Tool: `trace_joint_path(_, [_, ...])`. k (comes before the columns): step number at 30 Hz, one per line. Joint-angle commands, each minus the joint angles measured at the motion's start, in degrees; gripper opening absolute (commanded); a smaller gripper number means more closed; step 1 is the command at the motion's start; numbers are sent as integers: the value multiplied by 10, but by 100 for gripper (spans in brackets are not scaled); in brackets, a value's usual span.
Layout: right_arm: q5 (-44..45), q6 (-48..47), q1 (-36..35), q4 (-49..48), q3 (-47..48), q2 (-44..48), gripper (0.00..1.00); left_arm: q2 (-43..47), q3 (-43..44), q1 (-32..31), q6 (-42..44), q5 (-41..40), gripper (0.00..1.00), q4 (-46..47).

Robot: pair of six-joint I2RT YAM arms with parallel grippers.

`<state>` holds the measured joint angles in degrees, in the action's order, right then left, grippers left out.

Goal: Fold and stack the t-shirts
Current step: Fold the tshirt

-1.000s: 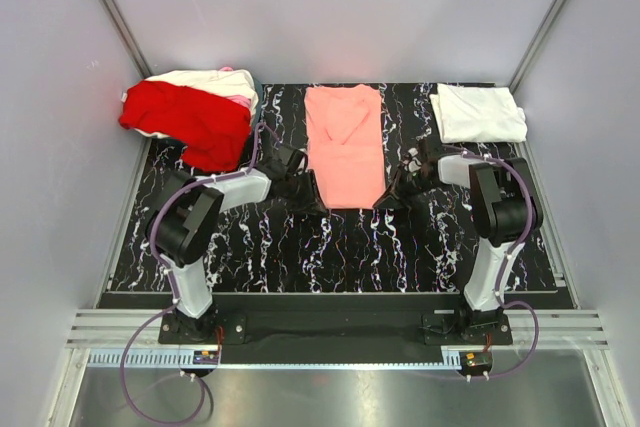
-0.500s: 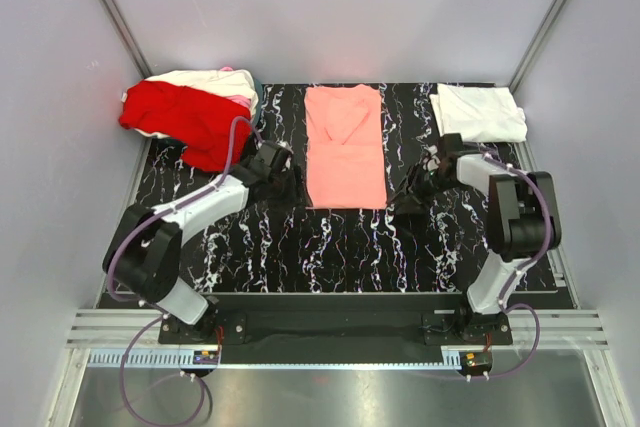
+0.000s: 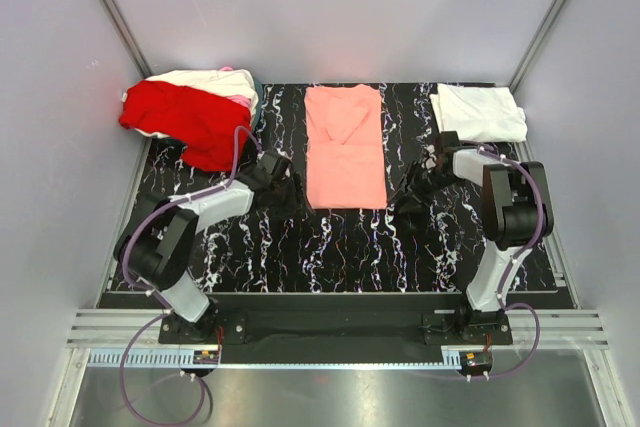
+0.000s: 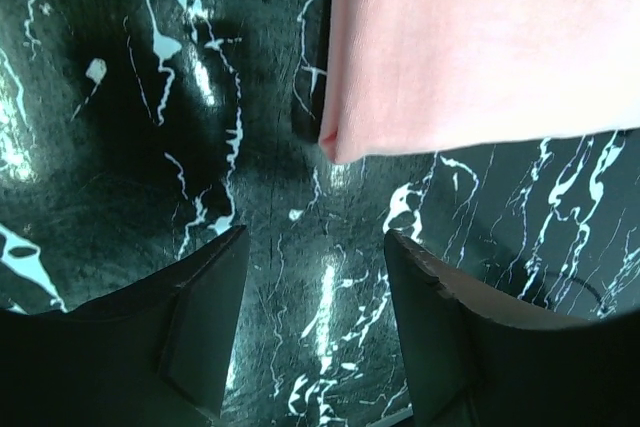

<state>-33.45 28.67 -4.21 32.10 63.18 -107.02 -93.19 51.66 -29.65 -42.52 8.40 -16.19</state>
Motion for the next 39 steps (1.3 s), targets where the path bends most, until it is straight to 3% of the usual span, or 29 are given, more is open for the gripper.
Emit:
trace_joint_path(1, [13, -12, -11, -1, 36, -21, 54, -8, 2, 6, -6, 9, 61, 56])
trace_joint_path(21, [57, -10, -60, 15, 80, -67, 43, -69, -8, 15, -10, 17, 53, 111])
trace_joint_path(28, [59, -8, -60, 15, 81, -67, 33, -91, -2, 16, -9, 22, 36, 123])
trace_joint_path(32, [62, -4, -59, 12, 81, -67, 19, -100, 6, 15, -7, 22, 21, 121])
trace_joint_path(33, [63, -2, -60, 11, 82, -66, 13, -101, 8, 16, -7, 23, 12, 121])
trace_joint_path(35, [63, -2, -60, 9, 81, -67, 6, -101, 12, 15, -7, 22, 2, 121])
trace_joint_path(36, [62, -3, -61, 8, 80, -64, 1, -101, 17, 15, -7, 22, 0, 116])
trace_joint_path(39, [39, 0, -61, -7, 69, -54, 0, -89, 20, 11, -8, 17, 0, 100])
